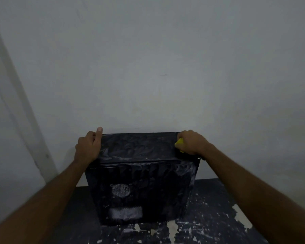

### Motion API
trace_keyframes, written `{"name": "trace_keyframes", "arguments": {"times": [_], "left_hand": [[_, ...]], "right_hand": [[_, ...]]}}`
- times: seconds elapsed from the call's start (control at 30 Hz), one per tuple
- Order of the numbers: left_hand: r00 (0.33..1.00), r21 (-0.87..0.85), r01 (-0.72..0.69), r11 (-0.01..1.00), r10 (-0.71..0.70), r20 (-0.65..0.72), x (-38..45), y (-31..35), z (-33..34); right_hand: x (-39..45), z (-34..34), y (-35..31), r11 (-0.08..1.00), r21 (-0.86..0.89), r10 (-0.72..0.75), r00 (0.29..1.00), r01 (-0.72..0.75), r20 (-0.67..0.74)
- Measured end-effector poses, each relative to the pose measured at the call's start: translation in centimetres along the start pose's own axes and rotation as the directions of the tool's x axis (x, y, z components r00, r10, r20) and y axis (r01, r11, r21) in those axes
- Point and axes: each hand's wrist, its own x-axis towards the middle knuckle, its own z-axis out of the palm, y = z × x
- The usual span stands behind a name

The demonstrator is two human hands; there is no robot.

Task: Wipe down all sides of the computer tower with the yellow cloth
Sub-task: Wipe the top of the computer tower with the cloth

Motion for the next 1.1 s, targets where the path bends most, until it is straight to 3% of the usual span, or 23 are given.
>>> {"name": "trace_keyframes", "arguments": {"times": [0.07, 0.13, 0.27, 0.33, 0.43, 0.5, 0.6, 0.67, 0.83, 1.0, 1.1], "left_hand": [[1.000, -0.014, 0.004, 1.000, -0.004, 0.003, 0.0, 0.0, -0.1], [1.000, -0.021, 0.002, 1.000, -0.002, 0.003, 0.0, 0.1, 0.1], [1.000, 0.006, -0.003, 1.000, 0.003, 0.003, 0.1, -0.2, 0.2], [1.000, 0.014, 0.004, 1.000, -0.004, 0.001, 0.2, -0.2, 0.1], [1.000, -0.033, 0.017, 0.999, -0.017, 0.003, -0.1, 0.3, 0.0], [1.000, -0.052, 0.019, 0.998, -0.019, 0.000, -0.3, 0.4, 0.0], [1.000, -0.044, 0.008, 0.999, -0.009, -0.008, -0.1, 0.1, 0.2], [1.000, -0.048, 0.012, 0.999, -0.012, -0.012, 0.1, -0.1, 0.3], [1.000, -0.066, -0.002, 0.998, 0.001, -0.008, 0.1, -0.2, 0.2], [1.000, -0.056, -0.014, 0.998, 0.013, -0.016, 0.1, -0.1, 0.4], [1.000, -0.064, -0.023, 0.998, 0.021, -0.018, 0.2, -0.1, 0.2]], "right_hand": [[-0.6, 0.1, 0.0, 0.991, 0.106, -0.092, 0.992, 0.082, 0.090], [-0.5, -0.6, 0.8, 0.983, 0.167, -0.098, 0.984, 0.073, 0.151], [1.5, 0.0, 1.6, 0.997, -0.019, 0.078, 0.997, -0.079, -0.024], [2.1, 0.6, 0.9, 1.000, -0.022, 0.021, 0.999, -0.022, -0.041], [1.7, -0.2, 0.7, 0.985, 0.136, -0.129, 0.981, 0.109, 0.145], [2.0, -1.0, 1.3, 0.987, 0.130, -0.115, 0.975, 0.091, 0.192], [3.9, -0.4, 2.0, 1.000, 0.002, 0.012, 0.999, -0.012, 0.051], [4.6, 0.2, 1.5, 0.999, -0.033, 0.010, 1.000, -0.010, 0.004], [4.4, -0.7, 1.6, 0.988, 0.146, -0.073, 0.981, 0.047, 0.178], [7.2, 0.3, 2.0, 0.995, 0.014, 0.095, 0.995, -0.094, -0.029], [7.4, 0.6, 0.8, 0.997, 0.078, 0.030, 0.999, -0.031, 0.014]]}}
